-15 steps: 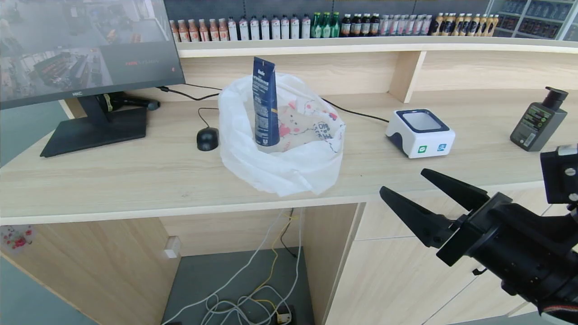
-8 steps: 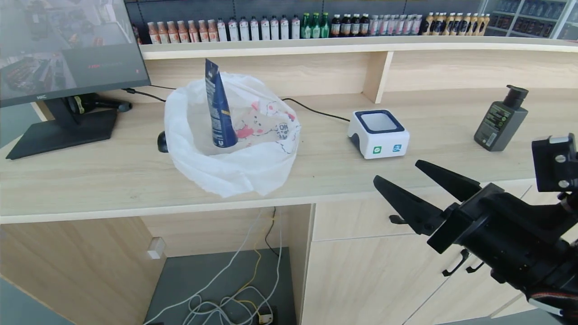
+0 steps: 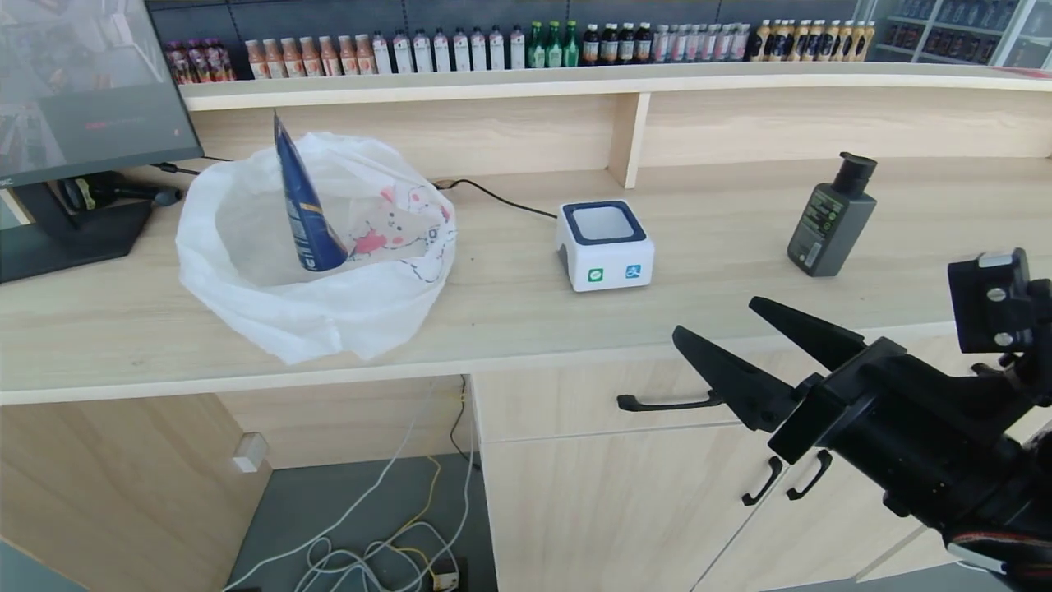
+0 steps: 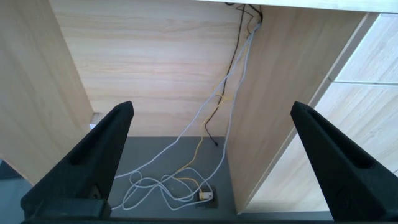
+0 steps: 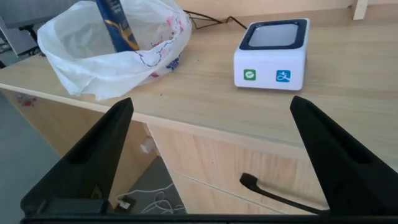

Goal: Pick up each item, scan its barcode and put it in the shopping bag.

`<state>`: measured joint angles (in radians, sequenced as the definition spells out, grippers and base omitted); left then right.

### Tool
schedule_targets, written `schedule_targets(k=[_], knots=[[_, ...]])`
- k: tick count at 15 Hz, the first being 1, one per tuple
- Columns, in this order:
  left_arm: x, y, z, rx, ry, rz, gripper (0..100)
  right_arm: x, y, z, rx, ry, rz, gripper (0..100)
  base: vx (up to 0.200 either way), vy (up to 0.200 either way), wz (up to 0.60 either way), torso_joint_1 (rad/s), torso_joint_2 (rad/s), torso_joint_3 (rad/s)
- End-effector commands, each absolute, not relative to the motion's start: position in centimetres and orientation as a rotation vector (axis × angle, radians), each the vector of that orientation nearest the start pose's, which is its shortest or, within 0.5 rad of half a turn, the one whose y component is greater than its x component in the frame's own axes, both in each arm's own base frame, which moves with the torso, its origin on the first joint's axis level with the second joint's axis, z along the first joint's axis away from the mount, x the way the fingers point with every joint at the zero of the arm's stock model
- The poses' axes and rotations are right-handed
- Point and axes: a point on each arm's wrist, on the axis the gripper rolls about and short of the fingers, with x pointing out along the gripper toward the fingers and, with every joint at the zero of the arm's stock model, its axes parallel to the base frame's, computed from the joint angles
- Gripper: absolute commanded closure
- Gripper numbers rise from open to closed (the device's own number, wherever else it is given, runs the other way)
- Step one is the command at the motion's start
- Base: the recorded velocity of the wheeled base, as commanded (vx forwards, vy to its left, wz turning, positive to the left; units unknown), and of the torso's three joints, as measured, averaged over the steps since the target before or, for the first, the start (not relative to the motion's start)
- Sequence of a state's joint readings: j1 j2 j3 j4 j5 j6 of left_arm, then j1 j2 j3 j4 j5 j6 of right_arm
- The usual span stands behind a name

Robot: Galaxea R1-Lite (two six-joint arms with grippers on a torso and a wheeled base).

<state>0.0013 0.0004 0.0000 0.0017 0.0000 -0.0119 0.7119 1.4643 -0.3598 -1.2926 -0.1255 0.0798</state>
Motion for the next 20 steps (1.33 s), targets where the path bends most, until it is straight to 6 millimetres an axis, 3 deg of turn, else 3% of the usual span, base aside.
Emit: schedule_targets(k=[1,8,11,20], knots=[[-2.3,0.0,7.5,-0.012,0.002,0.002,0,16.5,13.8,19.5,0.154,-0.149,0.590,0,0.000,-0.200,0.00,0.002,0.00,-0.002],[-2.3,0.0,7.5,-0.012,0.002,0.002,0,16.8,13.8,19.0,0.124,-0.135,0.569,0,0.000,-0.200,0.00,0.003,0.00,0.002],[-2.3,0.0,7.5,-0.012,0.002,0.002,0,17.9,14.5,19.1,0.124,-0.139,0.555,0,0.000,-0.200,0.00,0.002,0.00,0.004],[-2.3,0.0,7.5,-0.003,0.002,0.002,0,22.2,14.2,19.9,0.101,-0.179,0.377,0,0.000,0.000,0.00,0.000,0.00,0.000]])
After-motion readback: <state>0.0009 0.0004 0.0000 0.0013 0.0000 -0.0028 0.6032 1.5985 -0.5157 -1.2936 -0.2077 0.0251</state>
